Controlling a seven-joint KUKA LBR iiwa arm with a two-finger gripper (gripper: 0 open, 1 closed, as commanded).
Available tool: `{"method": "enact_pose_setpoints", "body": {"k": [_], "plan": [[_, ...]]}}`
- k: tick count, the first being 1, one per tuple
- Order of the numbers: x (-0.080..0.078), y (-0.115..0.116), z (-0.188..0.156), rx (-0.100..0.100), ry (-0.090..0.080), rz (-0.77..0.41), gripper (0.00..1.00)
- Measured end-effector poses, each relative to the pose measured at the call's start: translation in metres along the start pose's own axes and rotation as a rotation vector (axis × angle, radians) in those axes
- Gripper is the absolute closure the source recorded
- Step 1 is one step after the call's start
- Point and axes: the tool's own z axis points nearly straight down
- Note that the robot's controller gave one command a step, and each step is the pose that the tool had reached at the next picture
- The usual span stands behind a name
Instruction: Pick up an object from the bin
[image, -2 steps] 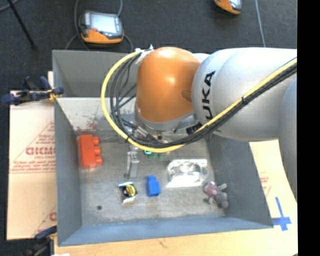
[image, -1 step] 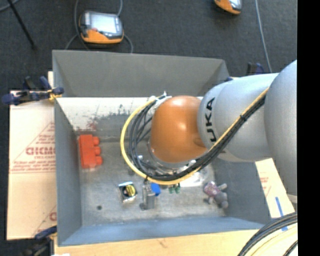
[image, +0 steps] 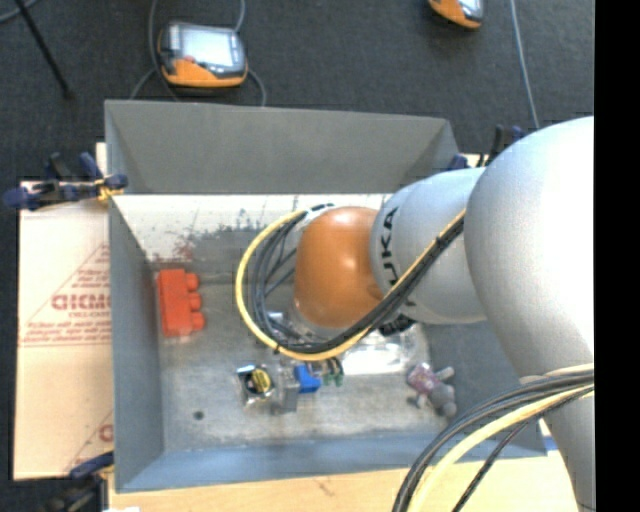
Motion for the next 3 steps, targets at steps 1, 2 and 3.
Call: {"method": "enact_pose_setpoints", "body": {"k": [1,2,3], "plan": [[0.031,0.02,-0.002,-0.002,-0.002,0.063,0.0],[0.03,0.019,-0.003,-0.002,-0.005,0.068,1.0],[0.011,-0.017,-0.169,0.0,-0.014,0.046,1.0]]}}
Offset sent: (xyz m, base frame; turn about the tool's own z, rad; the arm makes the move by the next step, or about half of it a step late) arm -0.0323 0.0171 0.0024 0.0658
